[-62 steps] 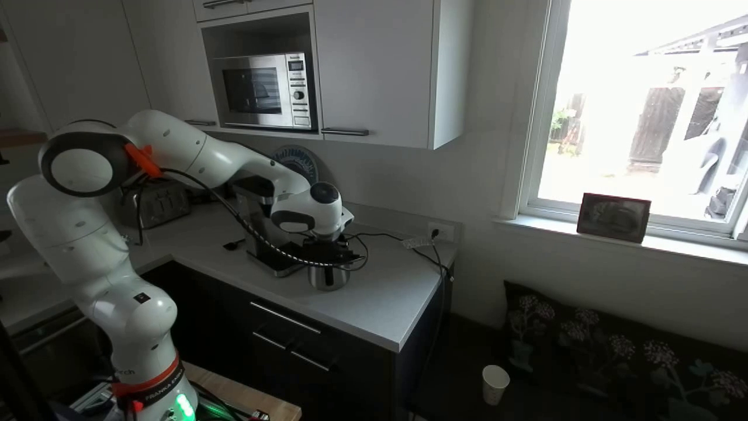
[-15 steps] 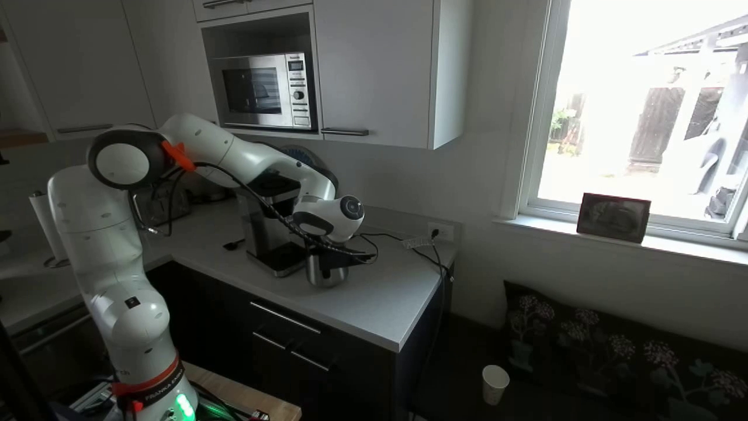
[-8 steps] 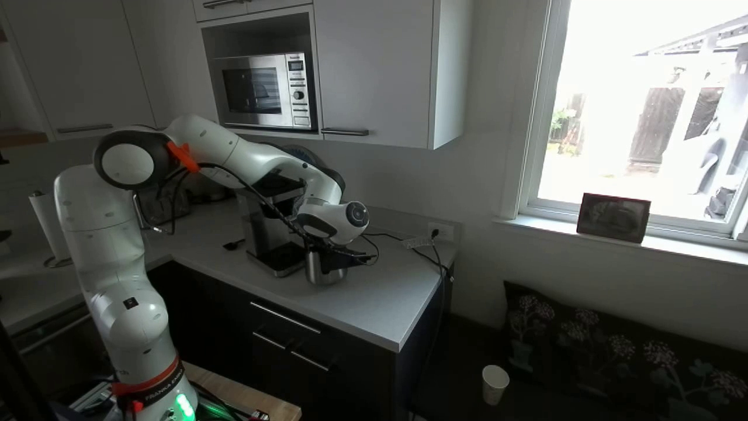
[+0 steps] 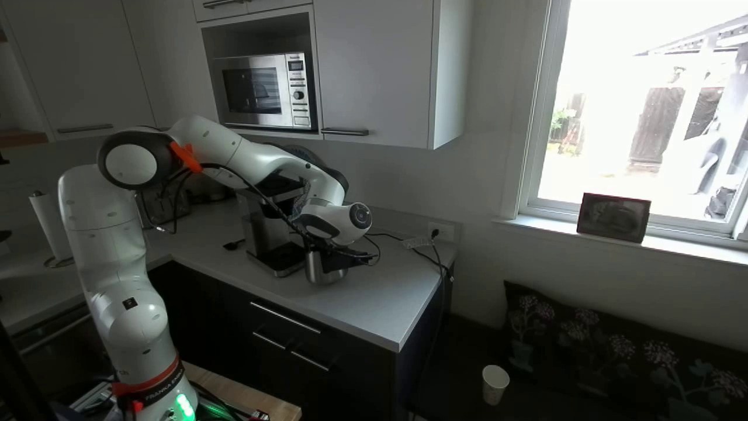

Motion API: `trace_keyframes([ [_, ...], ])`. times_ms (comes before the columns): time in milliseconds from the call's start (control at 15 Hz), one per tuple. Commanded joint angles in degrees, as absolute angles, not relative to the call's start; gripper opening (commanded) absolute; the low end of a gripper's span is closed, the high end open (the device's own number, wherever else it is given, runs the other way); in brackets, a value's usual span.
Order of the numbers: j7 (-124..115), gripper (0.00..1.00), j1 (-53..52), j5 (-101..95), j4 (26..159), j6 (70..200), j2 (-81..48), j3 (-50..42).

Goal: Put the coffee pot on the coffee machine

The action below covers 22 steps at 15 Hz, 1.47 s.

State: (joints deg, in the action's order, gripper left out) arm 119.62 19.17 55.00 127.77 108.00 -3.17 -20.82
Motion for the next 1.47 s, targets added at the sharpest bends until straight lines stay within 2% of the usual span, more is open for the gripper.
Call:
trace_keyframes([
  [0, 118.1, 0.0, 19.9, 54.2, 126.8, 110.8, -3.4, -20.7],
  [133, 117.1, 0.15, 20.0, 53.7, 127.0, 113.5, -3.2, -20.7],
  [200, 116.7, 0.3, 20.1, 53.5, 126.9, 113.9, -3.1, -20.7],
  [333, 116.4, 0.34, 20.3, 53.5, 127.0, 114.5, -2.9, -20.7],
  [533, 115.9, 0.33, 20.3, 53.1, 127.1, 114.7, -2.5, -20.6],
  [600, 115.7, 0.43, 20.3, 53.1, 127.2, 114.7, -2.4, -20.6],
  [667, 115.4, 0.59, 20.3, 52.9, 127.3, 114.5, -2.1, -20.5],
  [867, 115.0, 0.78, 20.1, 52.5, 127.4, 114.6, -1.1, -20.4],
  [1000, 114.6, 0.69, 20.0, 52.4, 127.3, 114.8, -0.8, -20.3],
  [1067, 114.6, 0.5, 20.0, 52.2, 127.2, 114.9, -0.8, -20.3],
  [1200, 114.6, 0.39, 20.1, 51.8, 127.1, 114.8, -1.1, -20.3],
  [1267, 114.5, 0.28, 20.0, 51.4, 127.1, 115.1, -1.1, -20.3],
  [1333, 113.9, 0.34, 20.0, 50.7, 127.1, 115.6, -1.3, -20.3],
  [1400, 113.6, 0.62, 20.0, 50.0, 127.1, 116.0, -1.3, -20.3],
])
